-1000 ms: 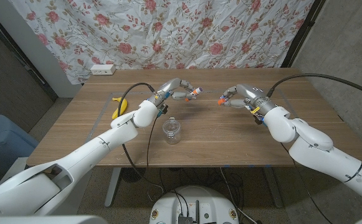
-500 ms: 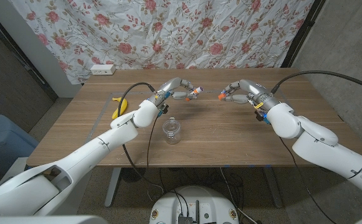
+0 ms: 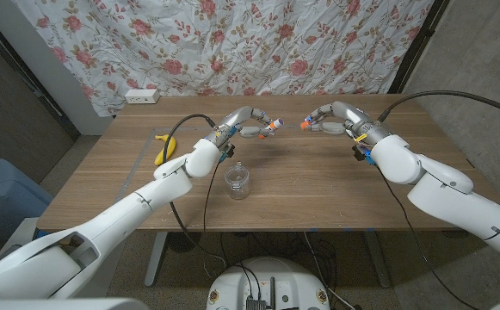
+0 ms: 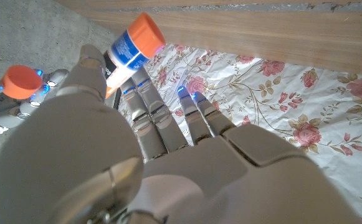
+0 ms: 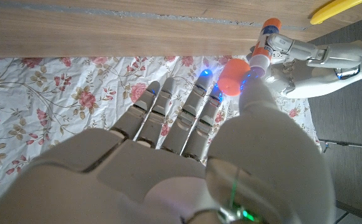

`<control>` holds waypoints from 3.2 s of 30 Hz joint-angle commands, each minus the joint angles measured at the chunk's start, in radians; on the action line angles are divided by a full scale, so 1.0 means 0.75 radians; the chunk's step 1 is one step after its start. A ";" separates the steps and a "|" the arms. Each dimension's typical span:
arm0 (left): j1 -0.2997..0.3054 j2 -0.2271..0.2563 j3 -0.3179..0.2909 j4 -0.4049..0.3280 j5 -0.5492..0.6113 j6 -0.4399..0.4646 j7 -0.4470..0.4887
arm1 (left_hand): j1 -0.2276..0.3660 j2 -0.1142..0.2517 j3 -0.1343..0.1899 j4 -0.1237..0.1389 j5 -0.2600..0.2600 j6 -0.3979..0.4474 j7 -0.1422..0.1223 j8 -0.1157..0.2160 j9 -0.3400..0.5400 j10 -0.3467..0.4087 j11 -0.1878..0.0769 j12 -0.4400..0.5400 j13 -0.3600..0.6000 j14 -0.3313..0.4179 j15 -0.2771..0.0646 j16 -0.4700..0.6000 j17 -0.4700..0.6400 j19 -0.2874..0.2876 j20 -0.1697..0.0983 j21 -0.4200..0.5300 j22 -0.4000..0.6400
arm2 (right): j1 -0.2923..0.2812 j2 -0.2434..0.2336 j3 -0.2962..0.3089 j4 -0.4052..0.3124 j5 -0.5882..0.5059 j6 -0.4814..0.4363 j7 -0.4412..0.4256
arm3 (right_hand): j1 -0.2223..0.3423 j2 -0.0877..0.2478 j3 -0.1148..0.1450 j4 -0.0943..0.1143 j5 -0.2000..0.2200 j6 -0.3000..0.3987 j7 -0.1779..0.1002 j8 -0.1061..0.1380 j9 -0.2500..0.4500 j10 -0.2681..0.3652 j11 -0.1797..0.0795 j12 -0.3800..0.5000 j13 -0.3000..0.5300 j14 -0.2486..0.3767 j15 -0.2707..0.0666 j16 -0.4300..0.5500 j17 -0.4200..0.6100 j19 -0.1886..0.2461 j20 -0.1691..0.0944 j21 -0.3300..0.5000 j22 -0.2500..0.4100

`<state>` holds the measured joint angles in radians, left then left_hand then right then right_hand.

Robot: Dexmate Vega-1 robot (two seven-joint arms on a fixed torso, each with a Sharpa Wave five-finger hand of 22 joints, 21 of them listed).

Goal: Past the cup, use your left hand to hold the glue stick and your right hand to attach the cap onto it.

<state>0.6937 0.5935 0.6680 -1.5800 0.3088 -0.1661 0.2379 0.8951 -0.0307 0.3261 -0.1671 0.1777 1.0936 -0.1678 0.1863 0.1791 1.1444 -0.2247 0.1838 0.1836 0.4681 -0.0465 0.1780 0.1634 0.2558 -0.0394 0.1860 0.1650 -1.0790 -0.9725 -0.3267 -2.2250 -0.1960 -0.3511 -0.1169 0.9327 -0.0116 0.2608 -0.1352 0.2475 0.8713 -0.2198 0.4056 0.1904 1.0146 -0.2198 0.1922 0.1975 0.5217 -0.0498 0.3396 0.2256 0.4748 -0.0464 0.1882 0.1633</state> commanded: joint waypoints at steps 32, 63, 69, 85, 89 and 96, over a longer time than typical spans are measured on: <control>0.064 -0.018 0.002 -0.098 0.064 0.071 0.066 | 0.010 0.075 0.005 0.005 0.009 0.020 0.007 0.010 0.009 -0.008 0.002 0.008 0.006 0.009 -0.183 0.000 0.002 0.016 -0.054 0.006 0.004 | 0.223 -0.018 -0.184 -0.155 -0.127 -0.284 0.104 | -0.020 0.015 -0.025 0.006 -0.017 0.008 0.001 -0.023 0.004 -0.013 -0.001 0.000 0.006 -0.008 -0.190 0.011 0.009 -0.008 -0.003 -0.002 0.004; 0.076 -0.031 0.007 -0.105 0.077 0.075 0.091 | 0.012 0.080 0.007 0.003 0.009 0.021 0.010 0.011 0.008 -0.009 0.002 0.009 0.006 0.011 -0.188 0.000 0.002 0.020 -0.055 0.005 0.004 | 0.279 0.011 -0.273 -0.147 -0.208 -0.337 0.142 | -0.030 0.024 -0.034 0.006 -0.023 0.016 0.001 -0.033 0.004 -0.012 -0.001 0.002 0.007 -0.006 -0.189 0.015 0.011 -0.006 0.002 -0.002 0.004; 0.072 -0.034 0.008 -0.102 0.078 0.073 0.090 | 0.013 0.081 0.007 0.003 0.009 0.020 0.008 0.010 0.008 -0.008 0.002 0.010 0.006 0.011 -0.188 0.000 0.002 0.020 -0.054 0.005 0.004 | 0.270 0.012 -0.273 -0.147 -0.216 -0.341 0.137 | -0.030 0.026 -0.037 0.004 -0.025 0.018 0.001 -0.035 0.004 -0.012 -0.001 0.002 0.008 -0.007 -0.190 0.016 0.011 -0.006 0.003 -0.001 0.004; 0.073 -0.037 0.011 -0.109 0.081 0.076 0.093 | 0.016 0.083 0.008 0.001 0.009 0.021 0.007 0.011 0.008 -0.007 0.002 0.010 0.006 0.011 -0.189 0.000 0.002 0.019 -0.054 0.004 0.004 | 0.241 0.017 -0.263 -0.153 -0.213 -0.331 0.119 | -0.037 0.032 -0.041 0.006 -0.028 0.019 0.001 -0.040 0.004 -0.012 -0.001 0.003 0.008 -0.005 -0.189 0.019 0.012 -0.006 0.003 -0.001 0.004; 0.073 -0.038 0.012 -0.108 0.082 0.074 0.094 | 0.016 0.084 0.008 0.001 0.009 0.021 0.006 0.011 0.008 -0.006 0.002 0.010 0.006 0.011 -0.189 0.000 0.002 0.019 -0.054 0.004 0.004 | 0.237 0.020 -0.263 -0.155 -0.215 -0.334 0.116 | -0.040 0.033 -0.043 0.006 -0.029 0.020 0.001 -0.042 0.004 -0.012 -0.001 0.003 0.008 -0.005 -0.188 0.019 0.012 -0.006 0.003 -0.001 0.004; 0.074 -0.038 0.012 -0.111 0.083 0.074 0.094 | 0.017 0.084 0.008 0.001 0.009 0.022 0.009 0.011 0.008 -0.006 0.002 0.010 0.006 0.012 -0.189 0.000 0.002 0.020 -0.055 0.004 0.004 | 0.232 0.025 -0.266 -0.150 -0.223 -0.338 0.105 | -0.042 0.035 -0.045 0.007 -0.030 0.022 0.001 -0.044 0.004 -0.012 -0.001 0.003 0.008 -0.005 -0.188 0.020 0.012 -0.006 0.003 -0.001 0.004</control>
<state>0.7487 0.5663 0.6757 -1.6606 0.3694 -0.1101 0.3073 0.8951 -0.0306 0.3262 -0.1670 0.1765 1.0936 -0.1678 0.1863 0.1791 1.1405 -0.2208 0.1856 0.1839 0.4681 -0.0465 0.1780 0.1635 0.2613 -0.0411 0.1860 0.1650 -0.8971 -0.9579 -0.5264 -2.3386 -0.3569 -0.6050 -0.0280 0.9092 0.0121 0.2305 -0.1326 0.2243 0.8826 -0.2201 0.3733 0.1897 1.0073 -0.2198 0.1924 0.1975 0.5218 -0.0499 0.3480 0.2300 0.4748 -0.0464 0.1889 0.1633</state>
